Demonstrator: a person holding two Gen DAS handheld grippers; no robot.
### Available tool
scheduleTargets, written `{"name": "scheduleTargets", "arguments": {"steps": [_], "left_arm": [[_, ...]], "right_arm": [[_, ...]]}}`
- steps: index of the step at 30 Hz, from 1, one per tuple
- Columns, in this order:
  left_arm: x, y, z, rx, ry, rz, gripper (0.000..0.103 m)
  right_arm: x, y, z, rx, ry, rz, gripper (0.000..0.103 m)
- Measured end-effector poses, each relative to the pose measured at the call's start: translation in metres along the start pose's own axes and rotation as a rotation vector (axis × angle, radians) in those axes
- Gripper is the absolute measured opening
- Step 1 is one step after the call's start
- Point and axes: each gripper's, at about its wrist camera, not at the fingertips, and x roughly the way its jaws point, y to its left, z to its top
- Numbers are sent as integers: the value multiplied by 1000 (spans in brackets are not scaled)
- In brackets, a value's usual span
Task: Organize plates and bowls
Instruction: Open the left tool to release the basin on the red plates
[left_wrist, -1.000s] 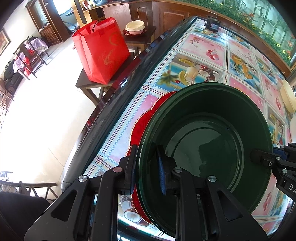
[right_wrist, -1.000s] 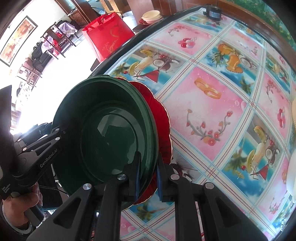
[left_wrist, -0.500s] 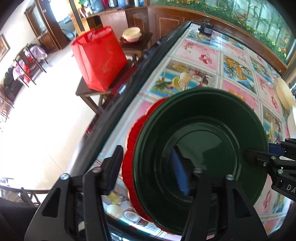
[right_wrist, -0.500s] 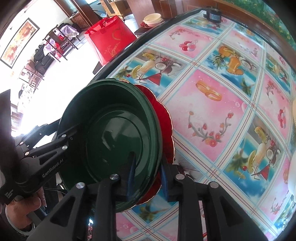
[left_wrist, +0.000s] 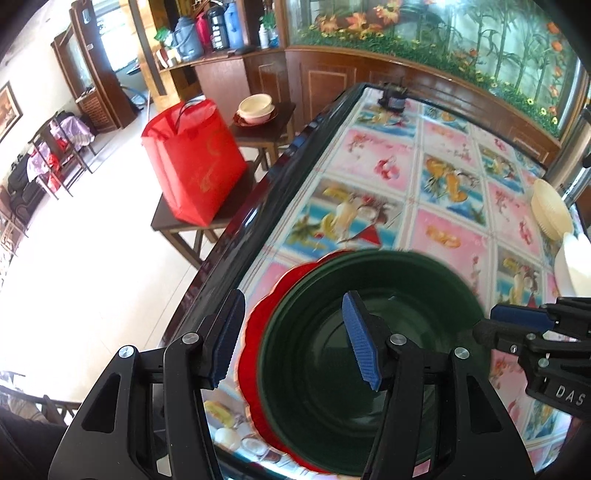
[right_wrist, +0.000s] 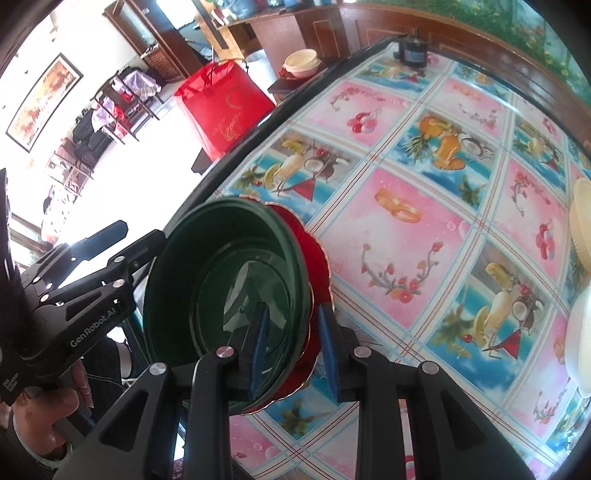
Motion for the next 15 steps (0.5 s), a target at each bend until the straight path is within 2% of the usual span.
{"name": "scheduleTargets", "arguments": {"steps": [5, 15], "left_arm": [[-6, -29, 18, 39, -31, -39, 56], [-4, -117, 43, 166, -57, -132, 56]], "right_arm": [[-16, -14, 0, 32, -42, -16, 27], [-52, -85, -16, 195, -115, -79, 32]]}}
